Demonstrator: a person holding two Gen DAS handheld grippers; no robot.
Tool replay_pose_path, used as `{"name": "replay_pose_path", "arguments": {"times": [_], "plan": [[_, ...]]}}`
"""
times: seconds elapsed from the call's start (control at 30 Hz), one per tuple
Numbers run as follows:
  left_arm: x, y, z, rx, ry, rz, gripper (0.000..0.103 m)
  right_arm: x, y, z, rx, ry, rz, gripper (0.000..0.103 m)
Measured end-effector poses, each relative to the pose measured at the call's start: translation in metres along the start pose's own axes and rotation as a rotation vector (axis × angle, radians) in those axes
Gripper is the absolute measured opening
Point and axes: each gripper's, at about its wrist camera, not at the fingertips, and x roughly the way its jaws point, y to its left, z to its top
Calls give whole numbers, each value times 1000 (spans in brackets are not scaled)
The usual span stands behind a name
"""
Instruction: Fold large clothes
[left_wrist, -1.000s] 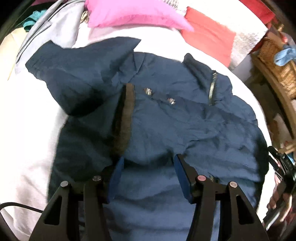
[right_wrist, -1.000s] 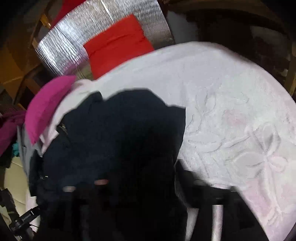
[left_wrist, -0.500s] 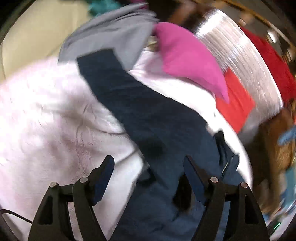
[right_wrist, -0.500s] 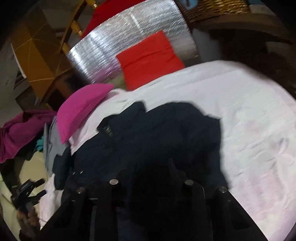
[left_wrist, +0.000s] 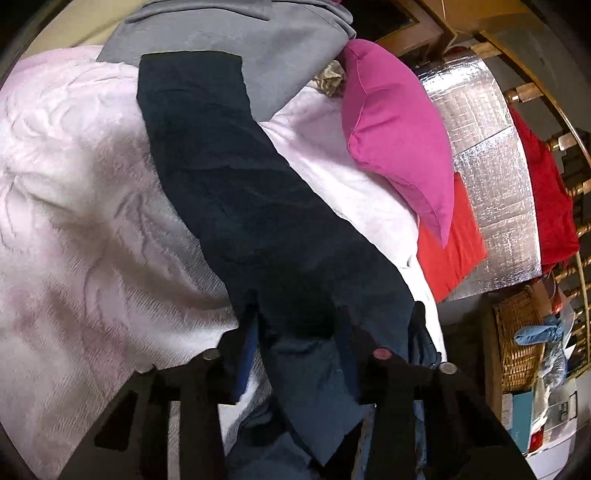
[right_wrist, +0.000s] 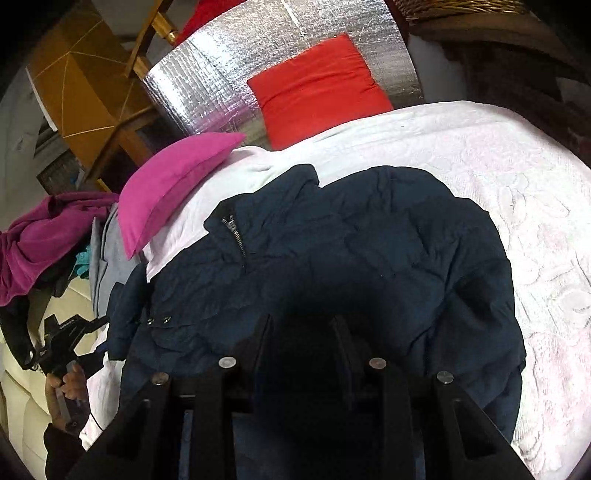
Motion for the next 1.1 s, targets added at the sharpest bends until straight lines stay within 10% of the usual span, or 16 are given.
{"name": "replay_pose_path", "arguments": {"times": [0.23, 0.57, 0.83, 0.93, 1.1], "plan": [[4, -7, 1, 36, -32, 30, 13, 2, -7, 7, 13, 2, -5, 34], [-18, -81, -53, 253, -66, -12, 8, -17, -15, 6, 54, -33, -12, 34], [32, -130, -153, 502, 69, 111, 8, -22, -16, -1, 62, -25, 0, 34], [57, -121, -162, 490, 120, 171, 8, -14, -18, -2, 86, 6, 4, 34], [41, -107, -141, 377, 218, 59, 23, -9, -23, -4, 114, 19, 1, 34]]}}
